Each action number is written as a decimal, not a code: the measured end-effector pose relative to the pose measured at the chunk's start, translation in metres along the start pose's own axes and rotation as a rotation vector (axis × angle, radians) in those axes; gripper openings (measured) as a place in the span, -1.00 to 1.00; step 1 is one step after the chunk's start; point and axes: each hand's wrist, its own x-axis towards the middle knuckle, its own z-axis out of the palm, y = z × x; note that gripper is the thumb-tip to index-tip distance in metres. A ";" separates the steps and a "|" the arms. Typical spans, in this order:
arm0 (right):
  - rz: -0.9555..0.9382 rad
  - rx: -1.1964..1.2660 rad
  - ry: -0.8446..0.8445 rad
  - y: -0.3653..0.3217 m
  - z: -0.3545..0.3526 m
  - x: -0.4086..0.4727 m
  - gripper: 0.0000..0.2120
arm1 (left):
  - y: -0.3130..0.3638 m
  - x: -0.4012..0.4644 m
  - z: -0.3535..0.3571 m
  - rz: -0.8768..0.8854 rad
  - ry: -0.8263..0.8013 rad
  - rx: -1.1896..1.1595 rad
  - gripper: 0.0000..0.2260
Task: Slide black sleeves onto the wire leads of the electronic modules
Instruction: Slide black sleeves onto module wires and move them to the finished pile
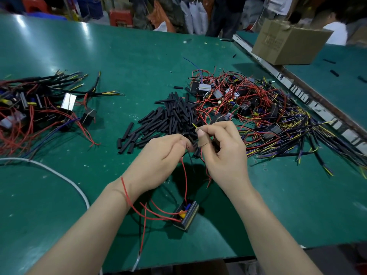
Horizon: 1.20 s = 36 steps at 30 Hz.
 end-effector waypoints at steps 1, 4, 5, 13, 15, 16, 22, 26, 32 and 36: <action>-0.014 0.002 0.005 -0.001 0.000 0.000 -0.84 | -0.001 0.001 -0.001 0.007 -0.011 0.053 -0.73; -0.041 -0.008 -0.003 -0.003 0.002 -0.002 -0.83 | -0.004 0.002 -0.003 0.056 0.000 0.158 -0.73; -0.043 -0.007 -0.012 -0.003 0.003 -0.002 -0.82 | -0.006 0.001 -0.004 0.060 0.025 0.168 -0.72; 0.026 0.055 -0.112 -0.001 0.007 -0.003 -0.84 | -0.006 0.000 -0.002 0.076 0.140 0.178 -0.70; 0.062 0.083 -0.141 0.001 0.007 -0.002 -0.86 | -0.006 0.000 -0.001 0.118 0.079 0.212 -0.68; 0.080 0.098 -0.152 0.002 0.007 -0.001 -0.87 | -0.006 0.000 -0.001 0.131 0.062 0.219 -0.68; -0.003 0.136 -0.231 0.002 0.002 0.001 -0.88 | -0.007 0.000 -0.005 0.114 0.128 0.173 -0.73; 0.044 0.064 -0.206 0.004 0.002 0.001 -0.87 | -0.004 -0.001 -0.005 0.090 0.187 0.077 -0.81; 0.121 0.071 -0.241 0.003 0.002 0.001 -0.88 | -0.003 -0.001 -0.003 0.083 0.118 0.094 -0.92; 0.046 0.119 -0.272 0.002 0.000 0.000 -0.87 | -0.001 -0.002 -0.004 0.058 0.149 0.052 -0.88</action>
